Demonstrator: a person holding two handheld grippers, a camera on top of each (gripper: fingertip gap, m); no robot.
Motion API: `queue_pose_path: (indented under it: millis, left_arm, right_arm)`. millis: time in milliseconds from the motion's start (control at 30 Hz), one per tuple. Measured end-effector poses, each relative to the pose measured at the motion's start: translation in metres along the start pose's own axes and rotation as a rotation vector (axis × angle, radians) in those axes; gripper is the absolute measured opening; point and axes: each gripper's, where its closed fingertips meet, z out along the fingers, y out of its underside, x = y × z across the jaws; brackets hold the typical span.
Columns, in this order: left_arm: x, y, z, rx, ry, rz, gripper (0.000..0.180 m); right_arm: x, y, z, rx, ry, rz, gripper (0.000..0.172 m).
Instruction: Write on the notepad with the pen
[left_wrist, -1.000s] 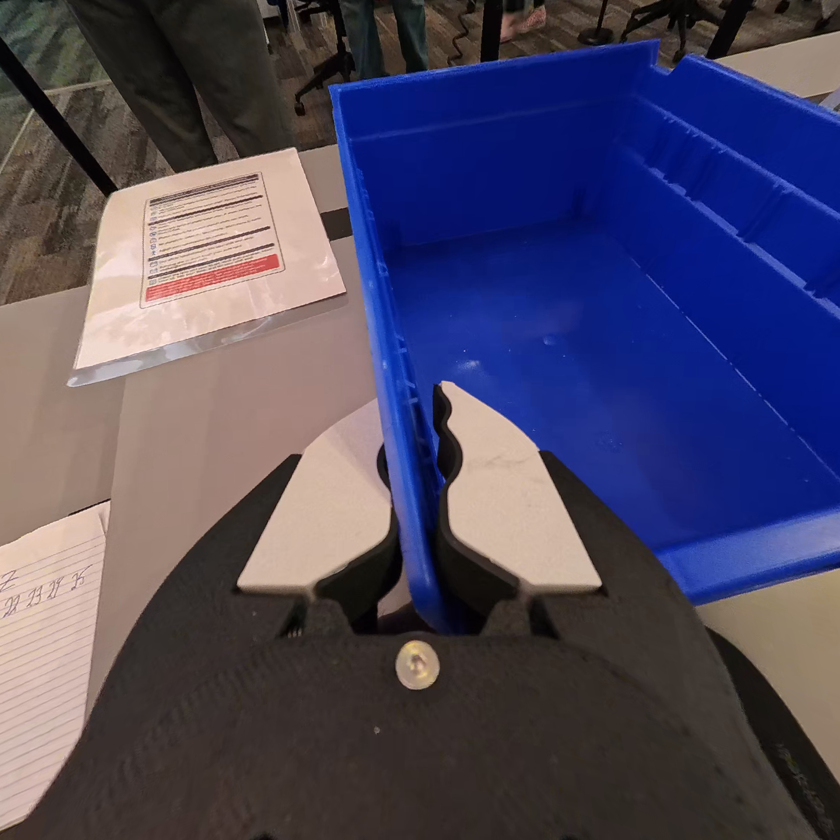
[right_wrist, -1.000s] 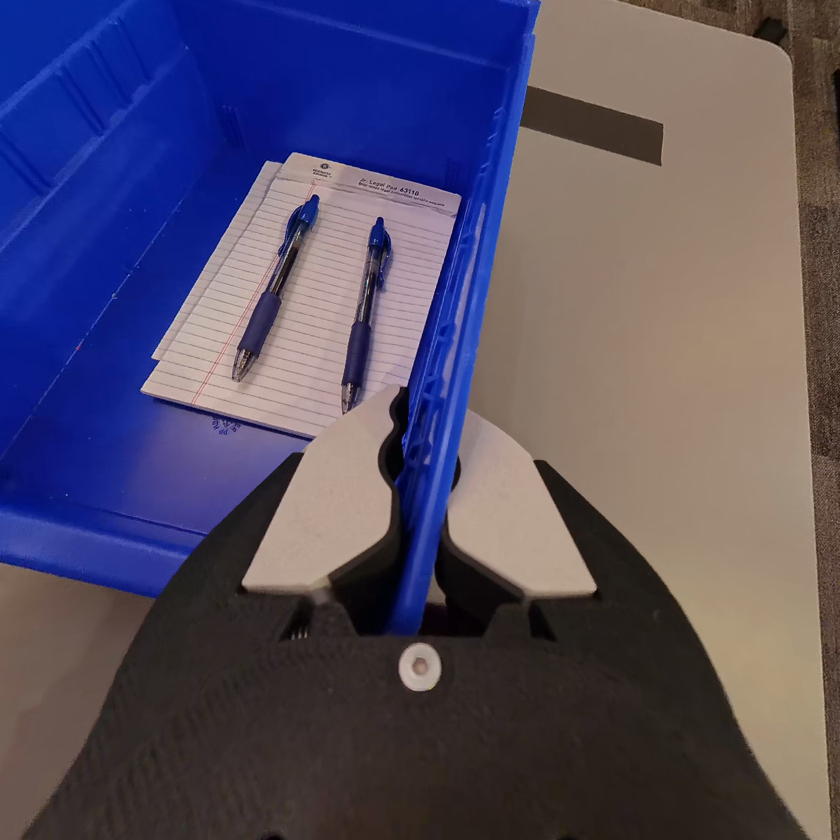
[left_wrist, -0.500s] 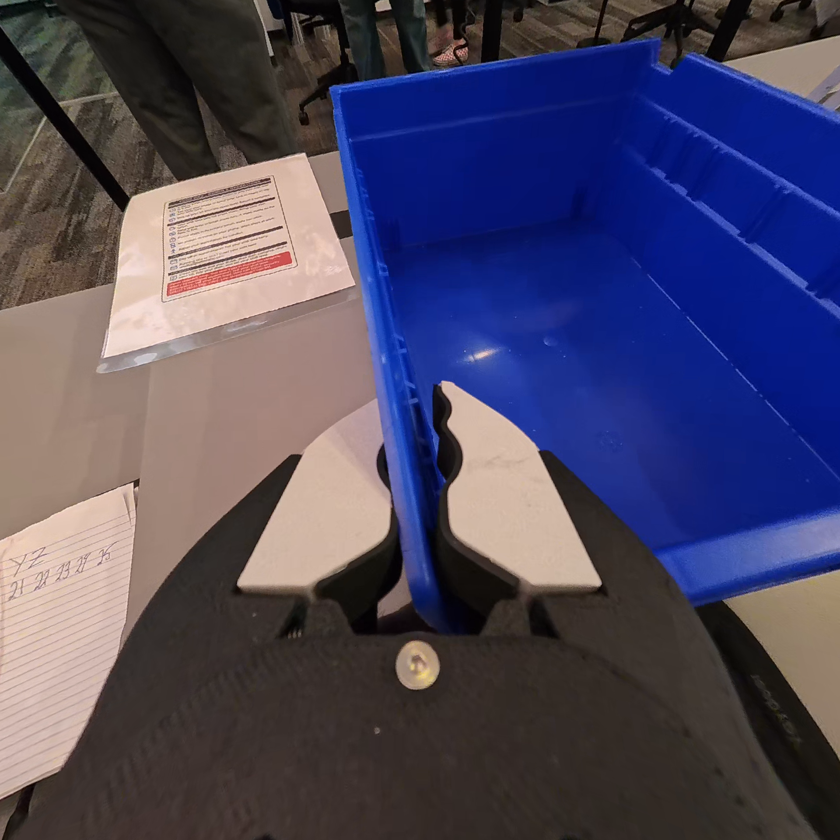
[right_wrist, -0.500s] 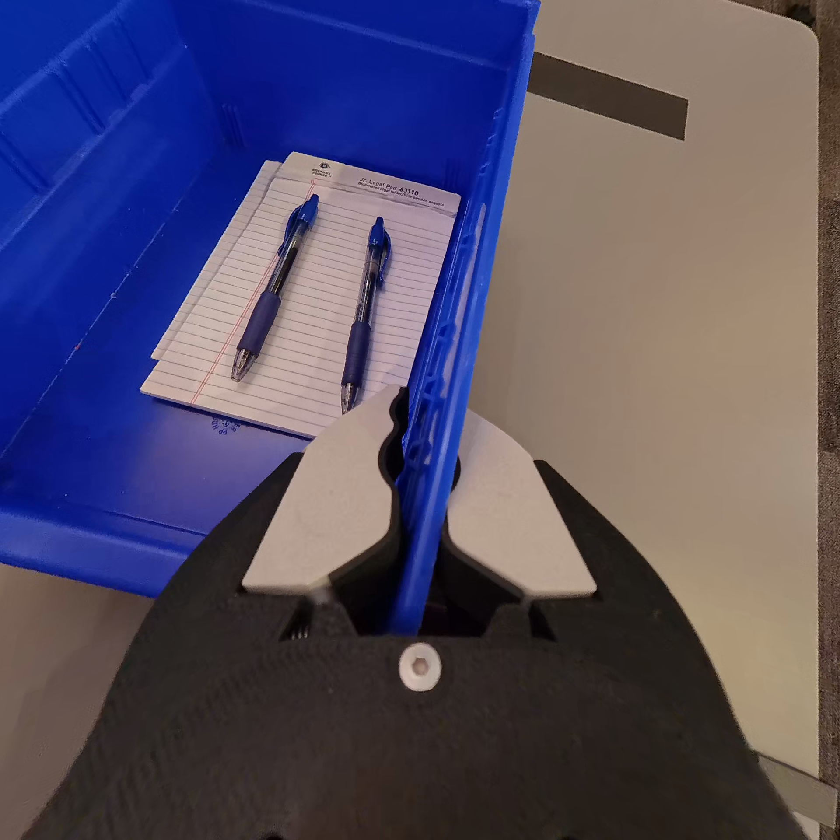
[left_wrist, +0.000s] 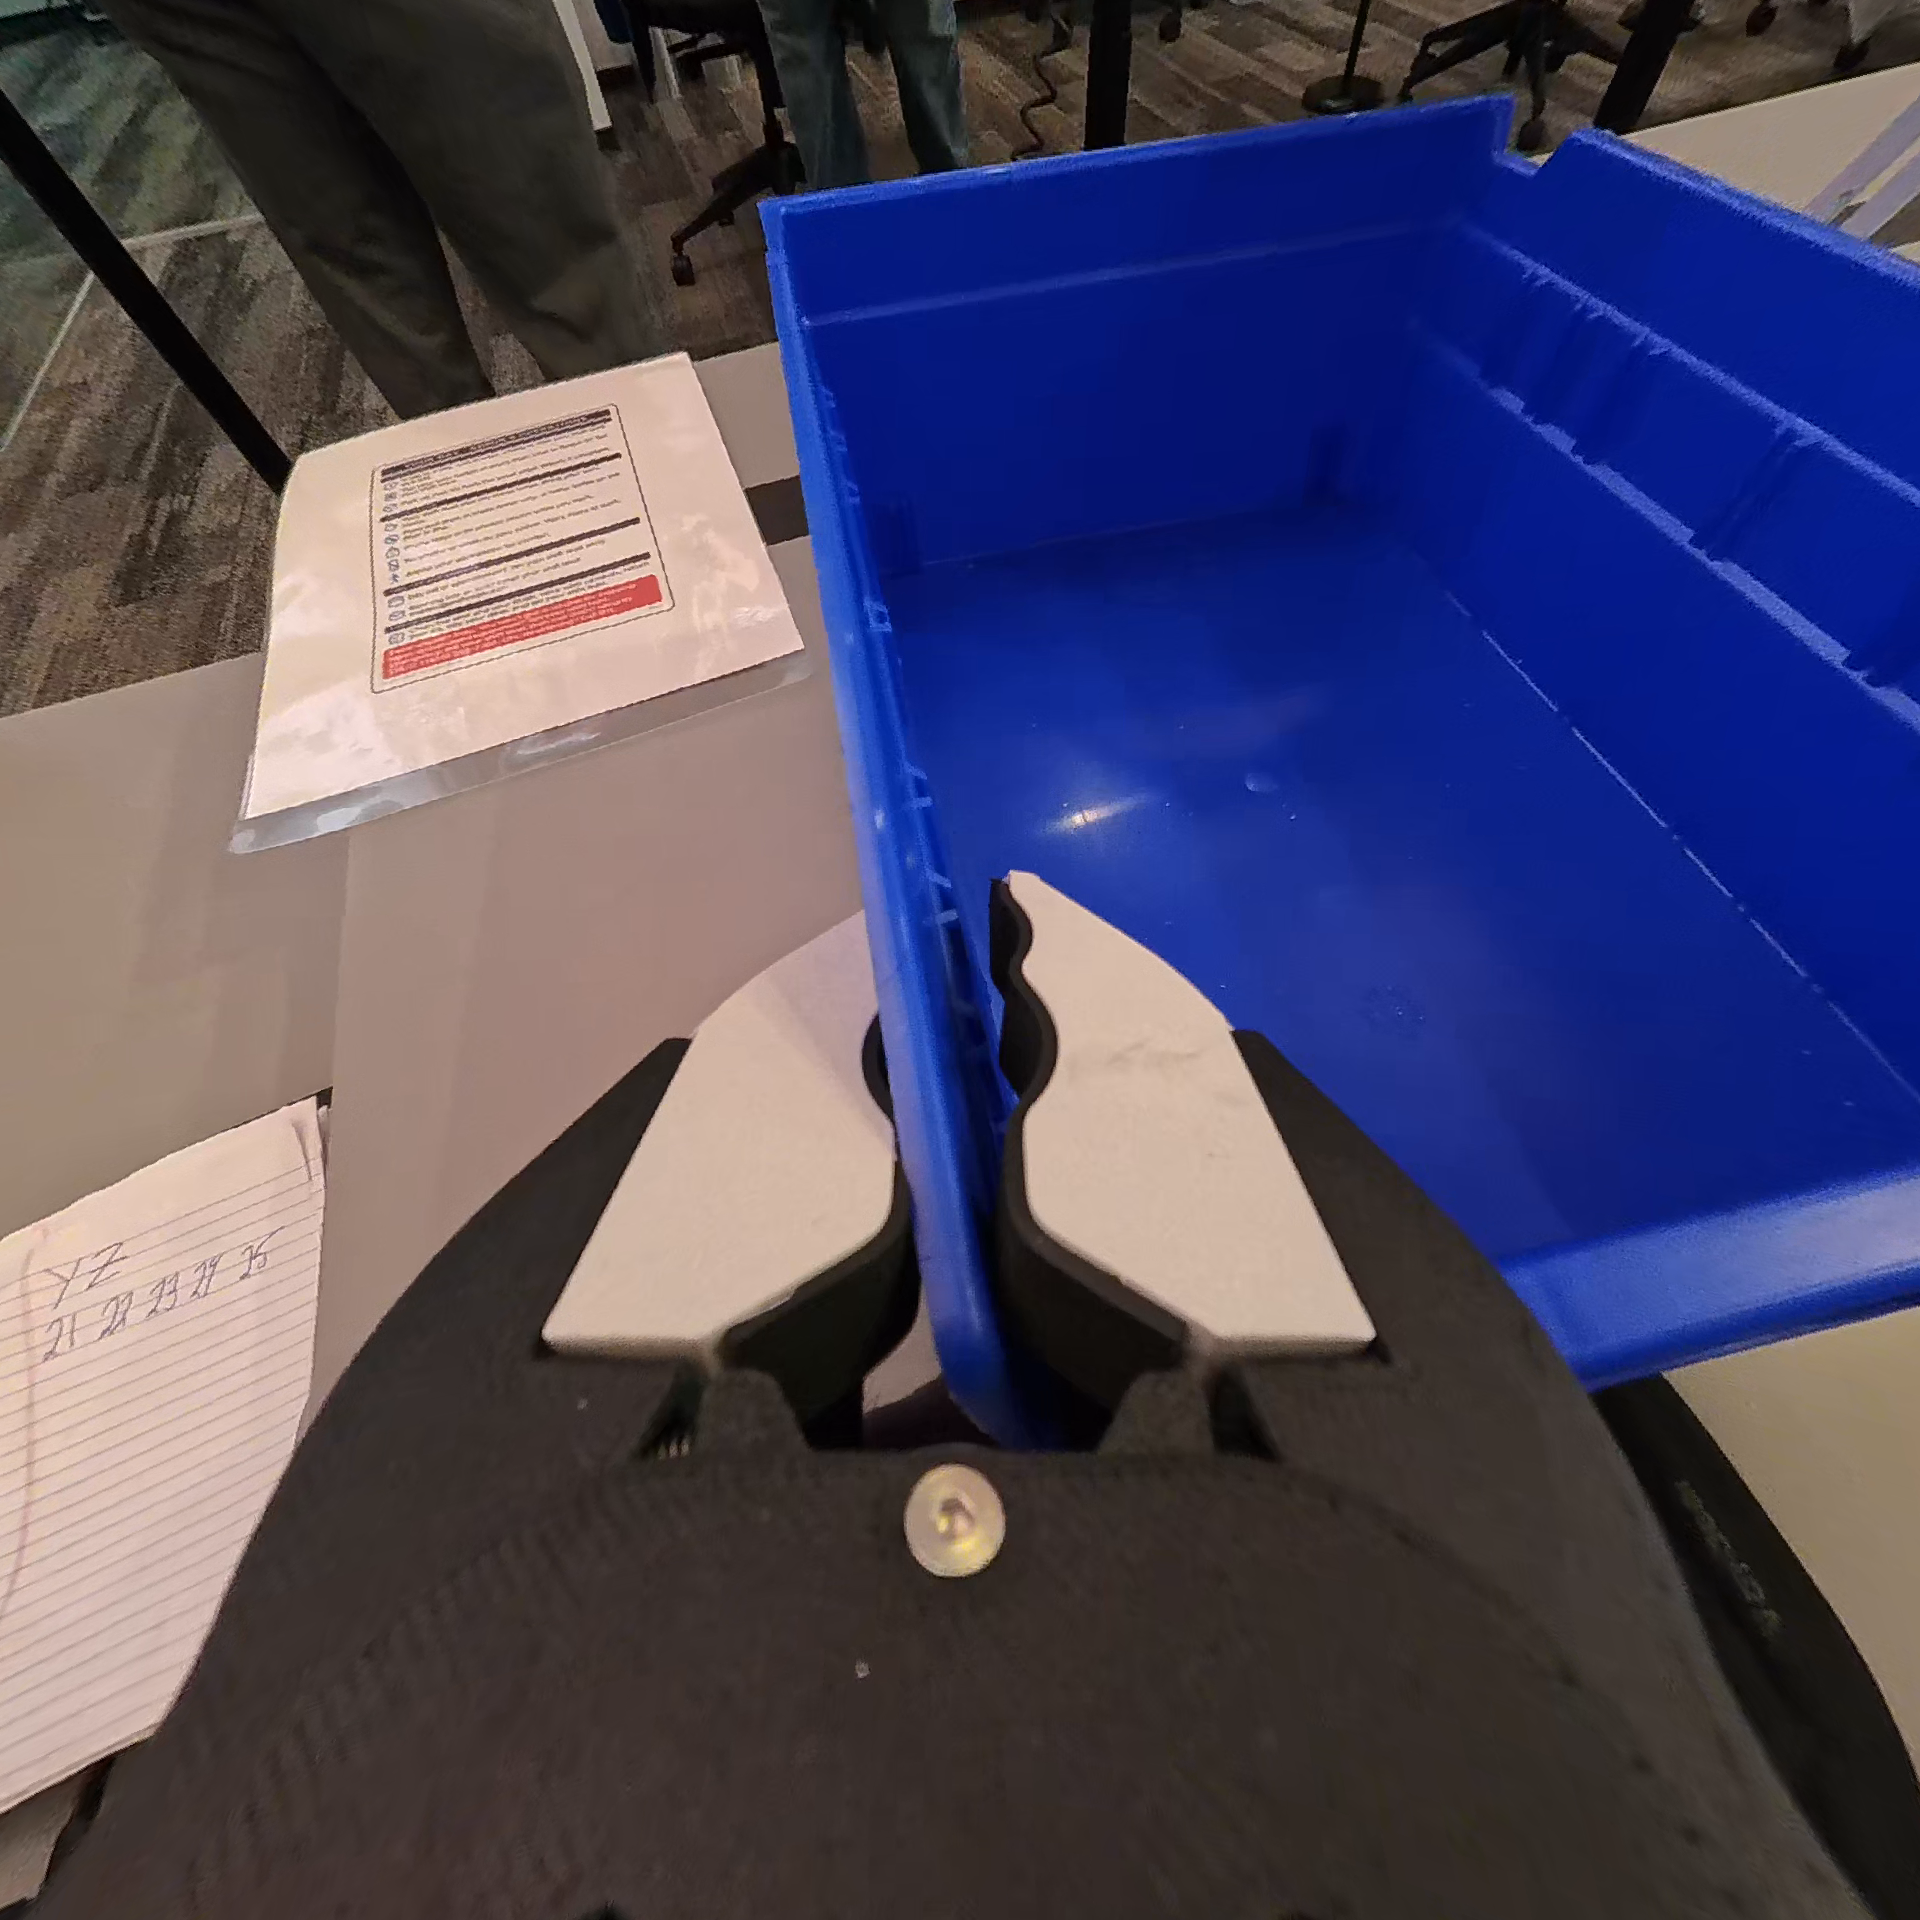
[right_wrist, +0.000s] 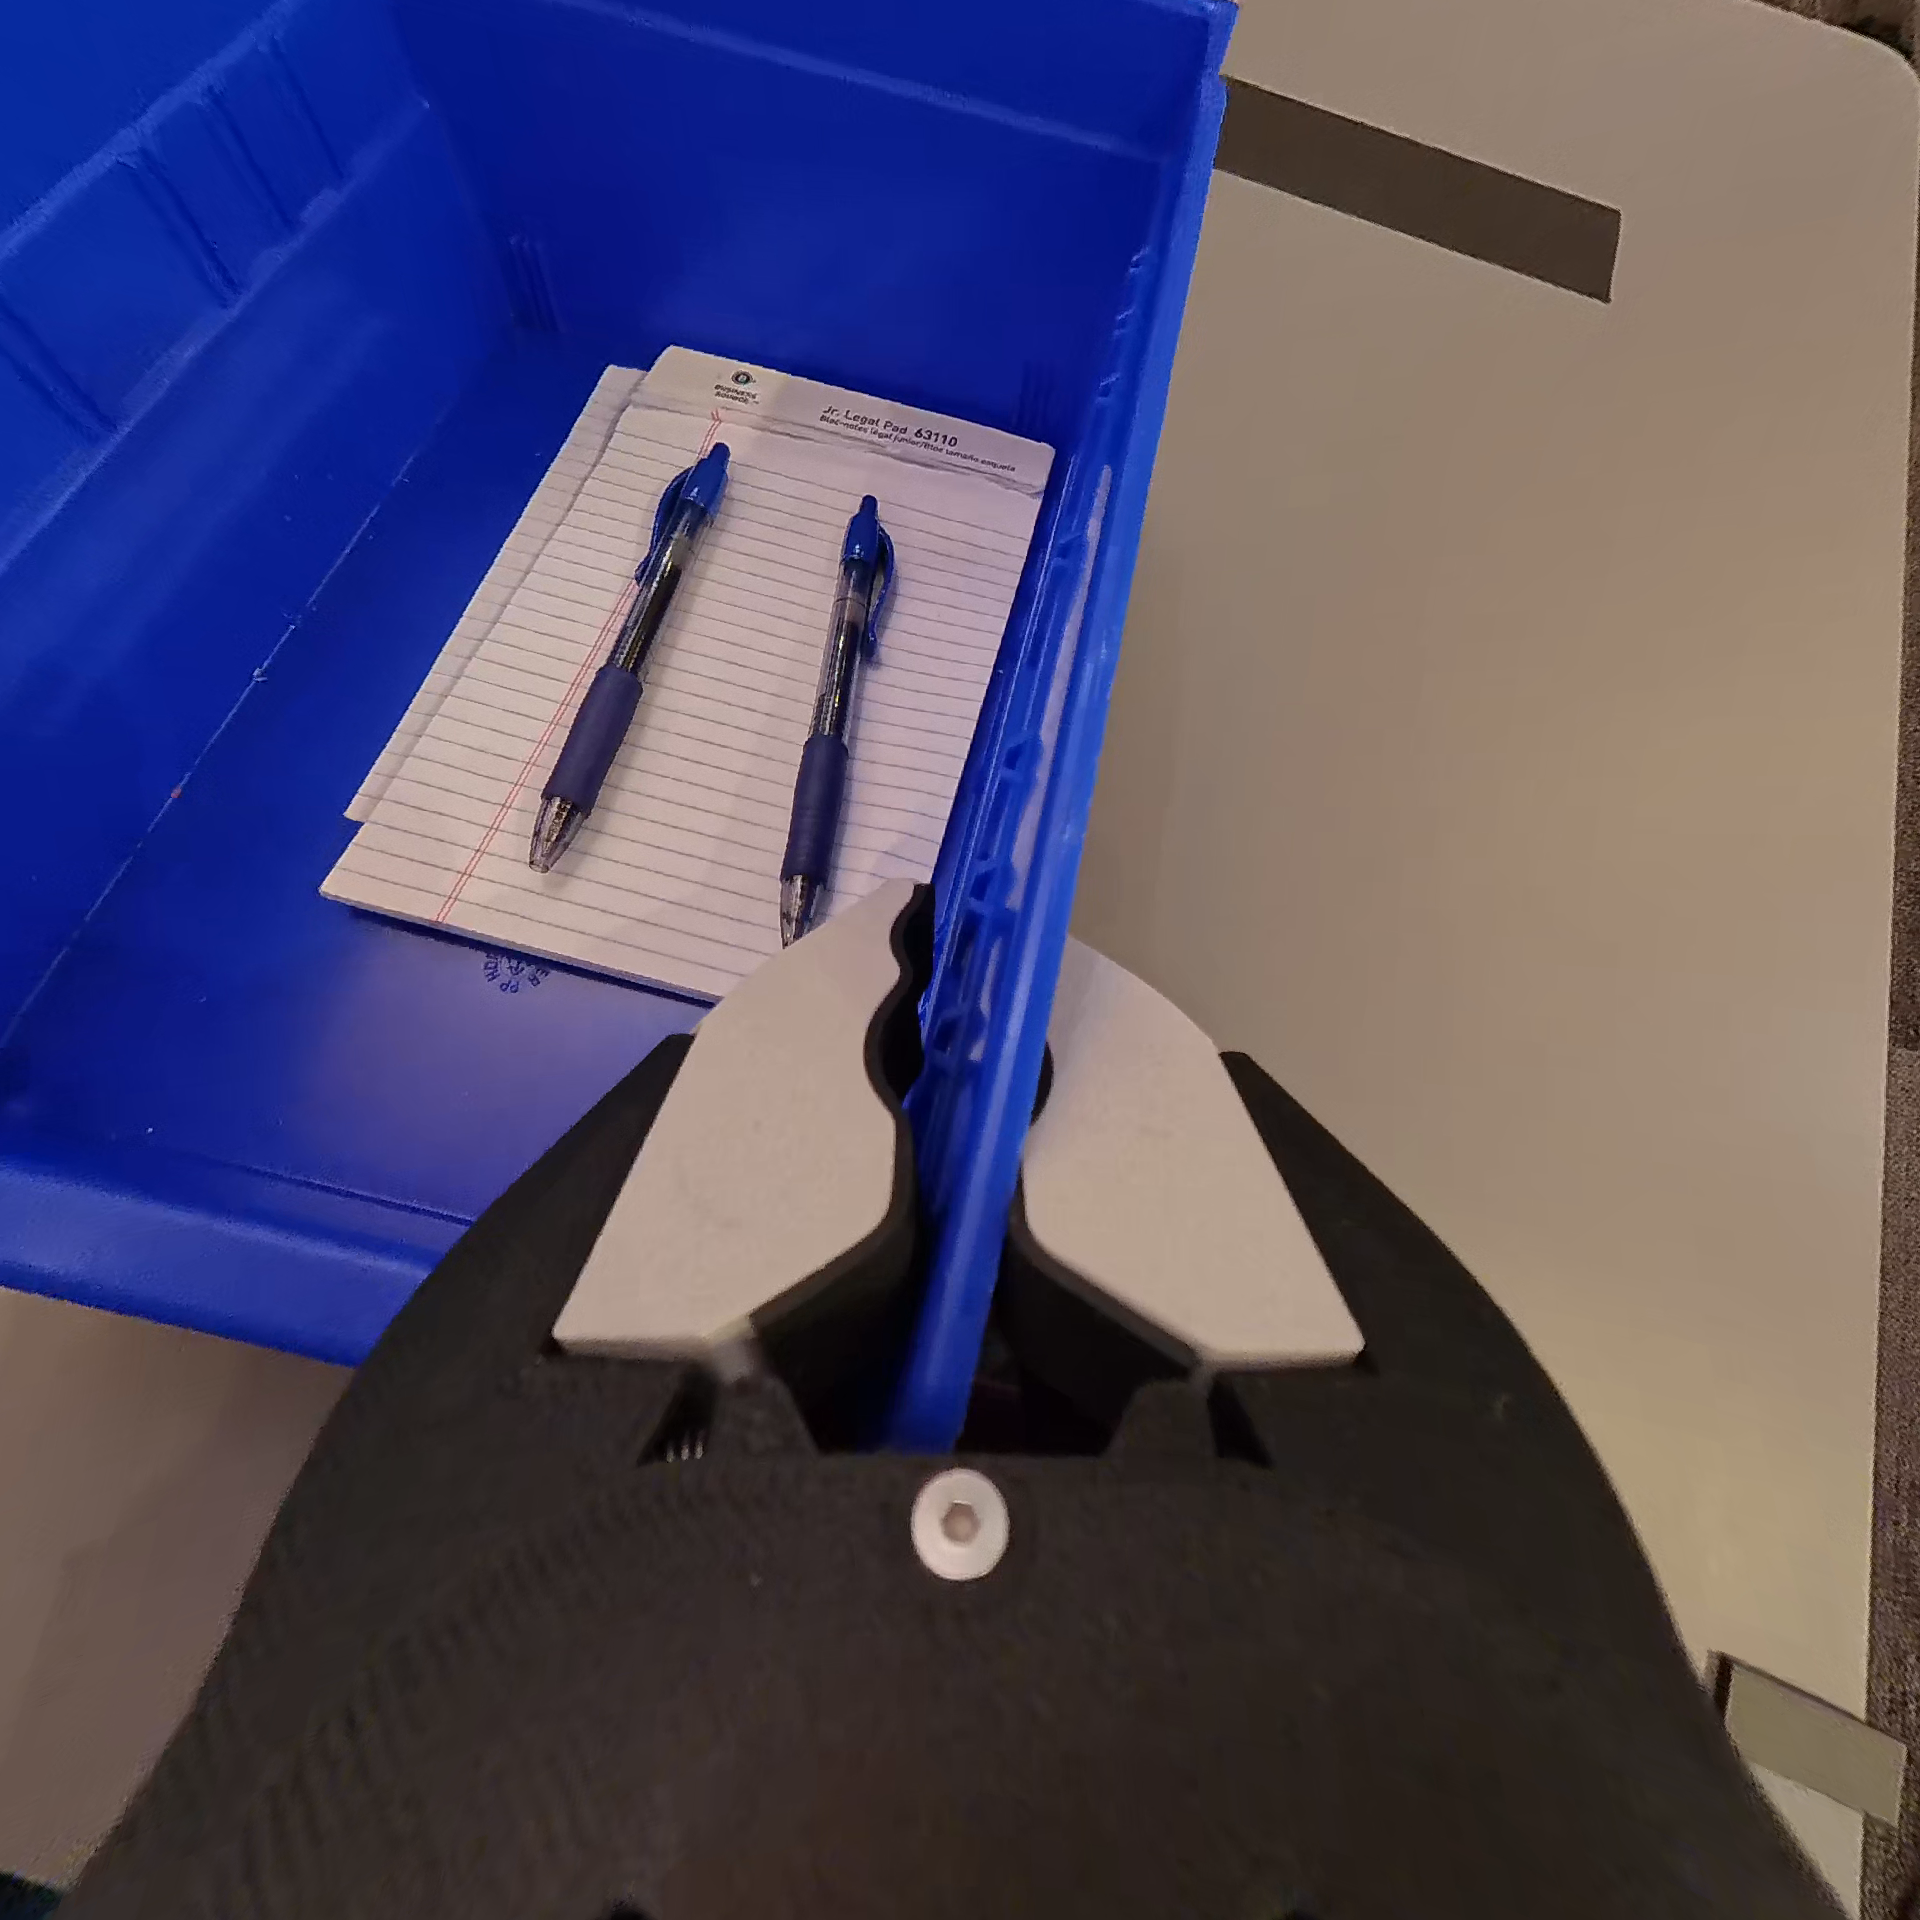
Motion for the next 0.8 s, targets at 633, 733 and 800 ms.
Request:
queue_pose_path:
  millis: [633, 733, 800]
  left_arm:
    - [-0.002, -0.002, -0.011, 0.013, -0.013, 0.000, 0.011]
    - [-0.002, -0.002, -0.012, 0.013, -0.015, 0.001, 0.011]
    - [-0.002, -0.002, -0.013, 0.012, -0.016, 0.001, 0.011]
  right_arm:
    - [-0.017, 0.014, -0.025, -0.031, -0.066, -0.062, 0.010]
    - [-0.019, 0.015, -0.027, -0.031, -0.073, -0.071, 0.010]
    - [-0.020, 0.016, -0.028, -0.032, -0.076, -0.074, 0.010]
